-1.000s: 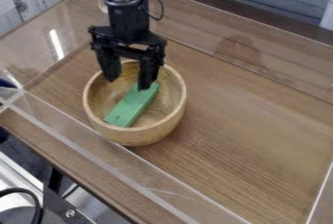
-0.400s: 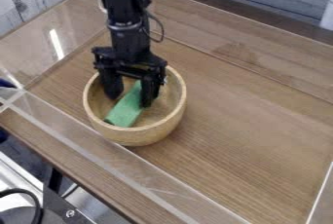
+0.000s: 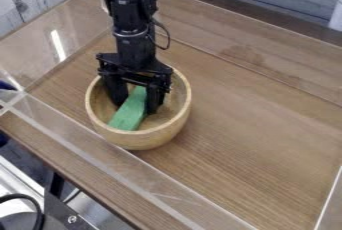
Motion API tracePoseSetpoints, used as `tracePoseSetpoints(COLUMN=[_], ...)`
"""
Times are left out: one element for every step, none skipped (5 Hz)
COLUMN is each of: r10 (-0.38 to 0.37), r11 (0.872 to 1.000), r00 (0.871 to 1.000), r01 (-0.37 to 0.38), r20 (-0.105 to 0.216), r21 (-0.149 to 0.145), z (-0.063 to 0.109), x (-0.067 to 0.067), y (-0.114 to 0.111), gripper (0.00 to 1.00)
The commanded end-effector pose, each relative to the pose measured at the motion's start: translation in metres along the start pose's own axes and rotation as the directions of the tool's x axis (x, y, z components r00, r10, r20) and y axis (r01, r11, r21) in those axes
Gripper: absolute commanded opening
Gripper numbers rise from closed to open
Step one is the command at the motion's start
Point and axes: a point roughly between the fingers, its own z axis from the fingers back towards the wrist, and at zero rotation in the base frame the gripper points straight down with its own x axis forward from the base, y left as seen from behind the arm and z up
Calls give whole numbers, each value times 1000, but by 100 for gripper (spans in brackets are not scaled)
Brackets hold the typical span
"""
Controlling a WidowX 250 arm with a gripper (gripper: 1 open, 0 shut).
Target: Remove the green block from inside the brown bowl and put it on the table
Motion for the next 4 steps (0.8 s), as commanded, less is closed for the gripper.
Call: tracePoseSetpoints(r10=[-16,-21,-25,-30], r11=[1000,1000,999,999], r00=[999,999,999,998], r01=[16,22,26,31], r20=[42,46,48,52], r21=[-8,-16,-23,-31], z=[9,7,5,4], x=[7,8,9,10], y=[-1,-2,-3,-3], gripper=[100,100,100,100])
